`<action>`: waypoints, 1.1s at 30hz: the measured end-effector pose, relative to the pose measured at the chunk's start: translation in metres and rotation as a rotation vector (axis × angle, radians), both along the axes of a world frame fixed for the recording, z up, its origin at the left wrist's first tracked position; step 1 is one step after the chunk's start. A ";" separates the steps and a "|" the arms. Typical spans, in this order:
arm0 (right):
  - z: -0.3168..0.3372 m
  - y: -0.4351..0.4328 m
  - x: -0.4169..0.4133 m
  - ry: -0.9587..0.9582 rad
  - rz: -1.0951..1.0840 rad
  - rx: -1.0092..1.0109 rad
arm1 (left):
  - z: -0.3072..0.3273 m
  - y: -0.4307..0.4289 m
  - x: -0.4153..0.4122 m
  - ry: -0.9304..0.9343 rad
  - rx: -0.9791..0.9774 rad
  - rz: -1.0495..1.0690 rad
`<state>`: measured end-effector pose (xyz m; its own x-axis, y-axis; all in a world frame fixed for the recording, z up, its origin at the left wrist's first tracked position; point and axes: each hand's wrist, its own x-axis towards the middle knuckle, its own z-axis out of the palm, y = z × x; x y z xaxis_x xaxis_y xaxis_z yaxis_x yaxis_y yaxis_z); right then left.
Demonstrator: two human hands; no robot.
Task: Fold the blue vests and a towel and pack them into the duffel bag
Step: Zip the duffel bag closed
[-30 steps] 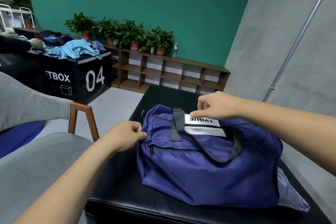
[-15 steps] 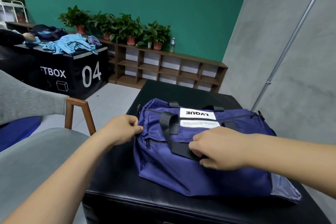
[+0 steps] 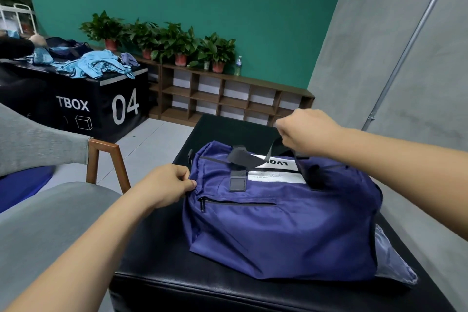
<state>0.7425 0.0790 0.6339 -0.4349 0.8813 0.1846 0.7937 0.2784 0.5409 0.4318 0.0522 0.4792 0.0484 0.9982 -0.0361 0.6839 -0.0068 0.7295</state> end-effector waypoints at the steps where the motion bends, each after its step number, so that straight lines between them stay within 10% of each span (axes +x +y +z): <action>1: 0.001 0.010 0.001 0.014 -0.017 0.029 | 0.000 0.000 0.000 -0.001 -0.002 -0.004; 17: -0.030 0.066 0.037 0.370 -0.452 -0.122 | 0.001 0.000 -0.003 0.006 -0.012 -0.007; 33: -0.039 -0.038 -0.042 0.570 0.028 -0.066 | 0.006 -0.004 0.002 0.057 -0.008 0.012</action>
